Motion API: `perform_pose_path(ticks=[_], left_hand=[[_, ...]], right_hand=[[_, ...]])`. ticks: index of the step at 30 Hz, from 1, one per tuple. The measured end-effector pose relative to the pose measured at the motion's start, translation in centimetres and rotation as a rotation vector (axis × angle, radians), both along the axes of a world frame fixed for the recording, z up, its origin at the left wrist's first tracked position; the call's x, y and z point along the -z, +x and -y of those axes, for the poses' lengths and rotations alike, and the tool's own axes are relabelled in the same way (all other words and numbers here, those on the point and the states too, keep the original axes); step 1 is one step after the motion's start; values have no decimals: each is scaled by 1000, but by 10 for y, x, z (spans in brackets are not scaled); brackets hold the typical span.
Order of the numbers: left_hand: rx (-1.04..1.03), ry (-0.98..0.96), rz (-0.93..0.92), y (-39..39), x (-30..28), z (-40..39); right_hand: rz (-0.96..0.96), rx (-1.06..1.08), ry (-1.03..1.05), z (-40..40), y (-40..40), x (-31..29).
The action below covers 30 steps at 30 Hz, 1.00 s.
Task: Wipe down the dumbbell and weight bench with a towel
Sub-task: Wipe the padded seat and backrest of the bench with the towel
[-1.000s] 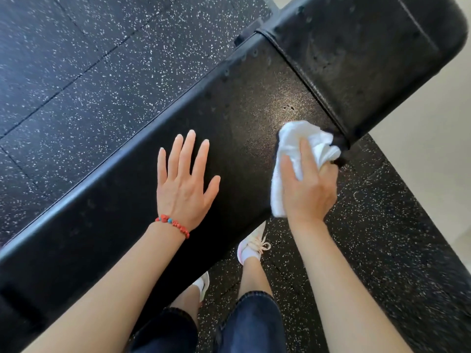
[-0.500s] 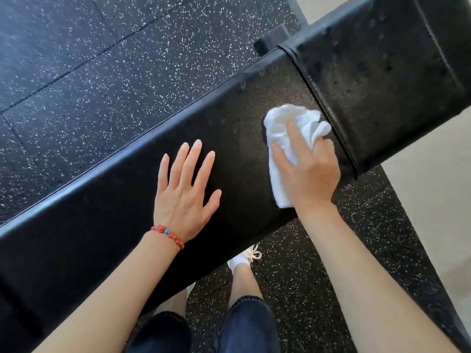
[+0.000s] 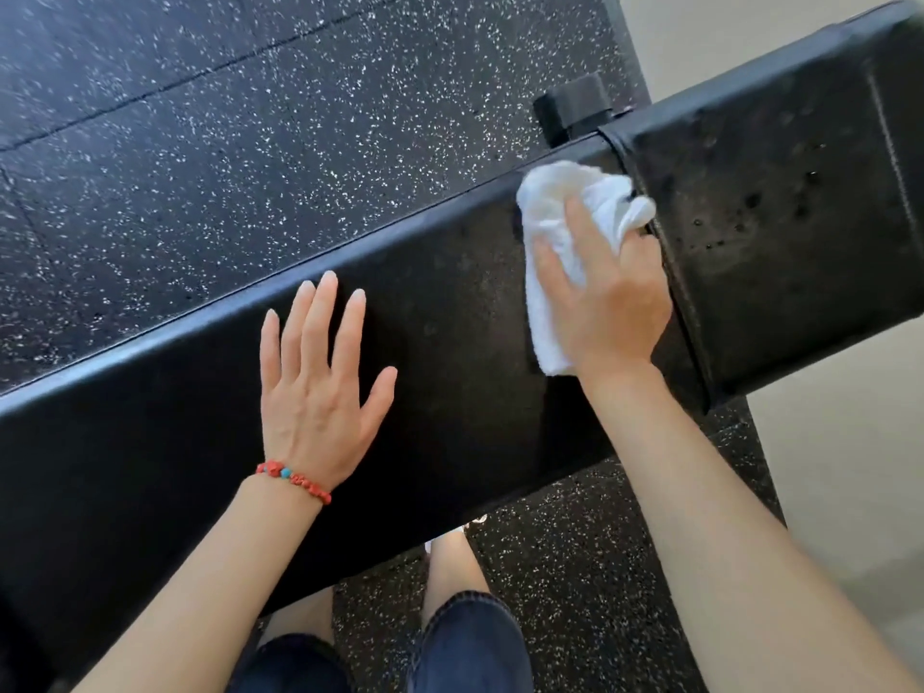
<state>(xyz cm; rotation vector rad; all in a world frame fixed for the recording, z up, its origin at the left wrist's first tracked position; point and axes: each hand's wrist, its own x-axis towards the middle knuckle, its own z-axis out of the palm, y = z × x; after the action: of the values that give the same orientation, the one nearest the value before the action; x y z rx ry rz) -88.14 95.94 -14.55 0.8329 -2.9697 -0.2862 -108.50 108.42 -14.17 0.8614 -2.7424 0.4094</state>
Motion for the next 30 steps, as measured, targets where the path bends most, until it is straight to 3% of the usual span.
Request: perform_pose_path(ticks=[4,6,11,14,17,19,21,26,30], left_hand=[[-16,4,0,1,2,3],[-24,17,2,0,1,2],[-49,26,-16,2,-2,3],[-87,50,1,9,-7,4],[-55,54,25,18,-10,11],[-30,58,38,19,-10,14],[-14,74,53,19,-12,15],[14,121,94,20,-21,15],[86,169,102,21,-32,15]], right_hand=[[136,213,12,25,-24,2],[115,206,-6,29,-3,0],[77,-221,29,55,79,1],[-5,-370,33,55,71,0],[-161,-234,111,46,34,4],[-95,-18,88,46,24,4],[6,69,44,45,41,4],[37,-157,121,21,111,-2],[95,-65,41,9,114,-18]])
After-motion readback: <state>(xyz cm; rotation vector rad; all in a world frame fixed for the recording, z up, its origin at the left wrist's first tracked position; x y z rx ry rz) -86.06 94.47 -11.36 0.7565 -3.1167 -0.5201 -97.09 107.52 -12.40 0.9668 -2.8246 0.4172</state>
